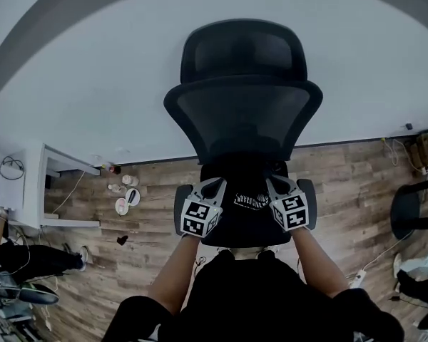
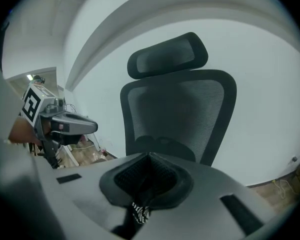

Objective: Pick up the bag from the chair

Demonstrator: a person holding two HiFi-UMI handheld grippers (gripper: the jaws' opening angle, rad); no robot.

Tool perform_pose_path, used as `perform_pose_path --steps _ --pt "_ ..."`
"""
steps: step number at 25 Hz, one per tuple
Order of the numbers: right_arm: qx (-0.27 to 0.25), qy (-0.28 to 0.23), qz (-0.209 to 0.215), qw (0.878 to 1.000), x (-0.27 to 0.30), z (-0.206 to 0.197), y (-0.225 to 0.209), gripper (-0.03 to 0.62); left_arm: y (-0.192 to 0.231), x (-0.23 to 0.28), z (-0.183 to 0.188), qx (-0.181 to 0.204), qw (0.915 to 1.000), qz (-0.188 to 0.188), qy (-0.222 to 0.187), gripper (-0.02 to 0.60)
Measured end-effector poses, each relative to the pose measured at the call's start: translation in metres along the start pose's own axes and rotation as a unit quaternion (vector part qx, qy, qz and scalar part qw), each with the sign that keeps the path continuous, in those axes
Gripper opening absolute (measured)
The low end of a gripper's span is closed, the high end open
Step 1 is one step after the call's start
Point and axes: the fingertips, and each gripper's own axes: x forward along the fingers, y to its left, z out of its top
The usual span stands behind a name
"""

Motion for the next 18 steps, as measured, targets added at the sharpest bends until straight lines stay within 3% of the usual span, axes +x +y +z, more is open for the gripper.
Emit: perform_pose_path --steps 5,7,8,9,10,15,18 --pt "-0.011 0.038 0.018 0.999 0.033 -0.022 -0.016 0.028 0.028 0.038 -0.037 -0.038 0.9962 0.041 0.067 0.021" --pt "-0.009 0.057 0.034 0.998 0.053 -0.029 -0.019 0.095 0.036 0.057 -0.055 -0.067 0.9925 0.028 0.098 0.023" --pt "-0.010 0.067 0.042 0.997 0.063 -0.032 -0.019 0.153 0.037 0.067 -0.064 -0.080 0.9902 0.015 0.113 0.079" --pt "-0.014 0.078 0.048 0.996 0.072 -0.036 -0.019 0.204 0.037 0.076 -0.072 -0.089 0.9879 0.003 0.127 0.205" --pt "-0.020 0.090 0.053 0.994 0.081 -0.042 -0.019 0.256 0.038 0.084 -0.079 -0.094 0.9857 -0.006 0.139 0.245" --pt "-0.045 0.153 0.064 0.985 0.131 -0.073 -0.025 0.341 0.040 0.133 -0.116 -0.091 0.9748 -0.039 0.200 0.350" --pt "-0.052 0.198 0.077 0.976 0.151 -0.095 -0.028 0.348 0.032 0.157 -0.131 -0.073 0.9674 -0.071 0.232 0.359"
